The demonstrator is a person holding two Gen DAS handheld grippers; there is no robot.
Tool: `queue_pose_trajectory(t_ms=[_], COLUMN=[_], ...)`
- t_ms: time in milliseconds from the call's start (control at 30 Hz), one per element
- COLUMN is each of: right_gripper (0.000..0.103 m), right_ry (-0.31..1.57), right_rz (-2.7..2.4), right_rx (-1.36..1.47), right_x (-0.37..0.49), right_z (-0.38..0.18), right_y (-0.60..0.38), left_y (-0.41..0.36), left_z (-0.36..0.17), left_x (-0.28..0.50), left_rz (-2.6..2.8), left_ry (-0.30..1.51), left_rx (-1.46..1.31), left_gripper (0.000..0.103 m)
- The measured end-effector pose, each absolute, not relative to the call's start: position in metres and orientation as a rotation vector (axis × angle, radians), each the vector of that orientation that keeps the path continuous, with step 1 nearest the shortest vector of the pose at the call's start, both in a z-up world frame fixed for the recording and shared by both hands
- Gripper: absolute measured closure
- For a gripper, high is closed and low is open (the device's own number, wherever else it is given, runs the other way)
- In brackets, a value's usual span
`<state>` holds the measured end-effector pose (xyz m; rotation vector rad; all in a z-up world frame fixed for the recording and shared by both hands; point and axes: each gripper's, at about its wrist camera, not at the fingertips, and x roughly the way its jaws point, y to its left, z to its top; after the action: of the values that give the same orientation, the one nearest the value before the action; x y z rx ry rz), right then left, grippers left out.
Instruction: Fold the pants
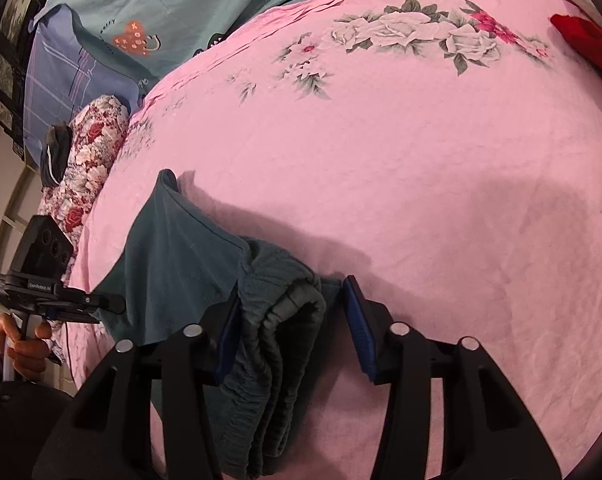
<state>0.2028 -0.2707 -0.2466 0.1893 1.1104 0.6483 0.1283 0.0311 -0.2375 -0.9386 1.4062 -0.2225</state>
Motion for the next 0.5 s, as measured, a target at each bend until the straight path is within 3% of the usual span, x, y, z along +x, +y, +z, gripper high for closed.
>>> queue_pose_trajectory(t_ms=[67,133,400,500], right_gripper=[0.073,0.076,0.077,0.077], right_ry=[1.089,1.053,0.657,0.667], right_rz=[0.648,0.644,0.553,0.545], right_rx=[0.160,0.102,-0.623,-0.628], right_x=[0.200,0.191,0.116,0.120], right_z=[-0.243,-0.236,-0.225,-0.233], right_y=[-0.269,-0.263,-0.201,-0.205], left_y=[0.031,0.031,0.033,0.033], left_z=[-0.238,-0.239,-0.242,-0.241], left_x=[0.128,0.129,0.128,0.128], left_rz=[-0.220,-0.217,-0.214,-0.214], left_ry=[1.408,1.410,1.408,1.410], left_rx=[-0.938,-0.937,-0.940,-0.937], left_gripper=[0.081,0.081,0.079,0.079])
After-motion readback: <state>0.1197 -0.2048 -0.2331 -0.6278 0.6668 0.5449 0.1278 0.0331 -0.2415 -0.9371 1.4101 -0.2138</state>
